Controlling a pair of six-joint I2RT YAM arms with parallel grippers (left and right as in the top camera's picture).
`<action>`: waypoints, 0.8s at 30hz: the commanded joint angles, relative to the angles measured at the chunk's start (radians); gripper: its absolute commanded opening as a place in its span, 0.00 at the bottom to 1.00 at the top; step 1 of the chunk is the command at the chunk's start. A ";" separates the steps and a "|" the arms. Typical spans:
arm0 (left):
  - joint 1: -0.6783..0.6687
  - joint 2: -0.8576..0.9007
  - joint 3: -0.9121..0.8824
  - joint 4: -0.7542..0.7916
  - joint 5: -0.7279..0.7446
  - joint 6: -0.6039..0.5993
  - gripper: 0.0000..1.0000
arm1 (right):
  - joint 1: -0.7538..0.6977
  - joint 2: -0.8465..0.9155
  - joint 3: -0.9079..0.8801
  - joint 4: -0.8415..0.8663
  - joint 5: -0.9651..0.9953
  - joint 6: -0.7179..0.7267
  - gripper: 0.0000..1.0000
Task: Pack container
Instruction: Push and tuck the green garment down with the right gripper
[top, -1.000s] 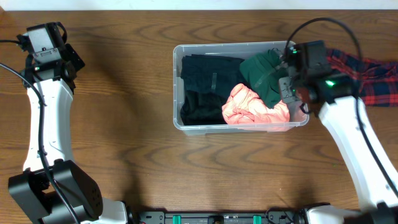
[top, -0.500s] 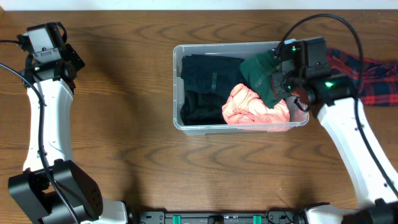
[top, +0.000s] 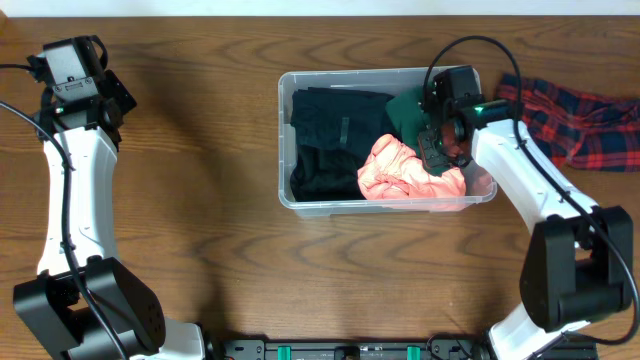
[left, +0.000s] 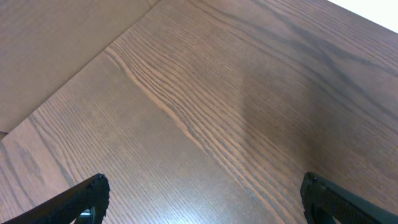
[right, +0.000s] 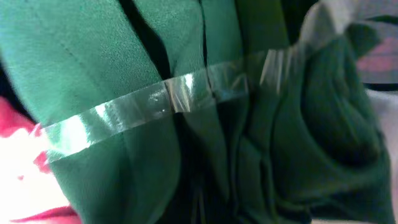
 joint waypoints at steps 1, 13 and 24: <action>0.002 -0.007 0.005 -0.002 -0.013 0.001 0.98 | 0.003 0.084 0.001 0.002 0.027 0.007 0.02; 0.002 -0.007 0.005 -0.002 -0.013 0.001 0.98 | 0.005 0.016 0.040 -0.007 0.026 0.006 0.01; 0.002 -0.007 0.005 -0.002 -0.013 0.001 0.98 | 0.005 -0.140 0.042 0.070 0.026 0.007 0.01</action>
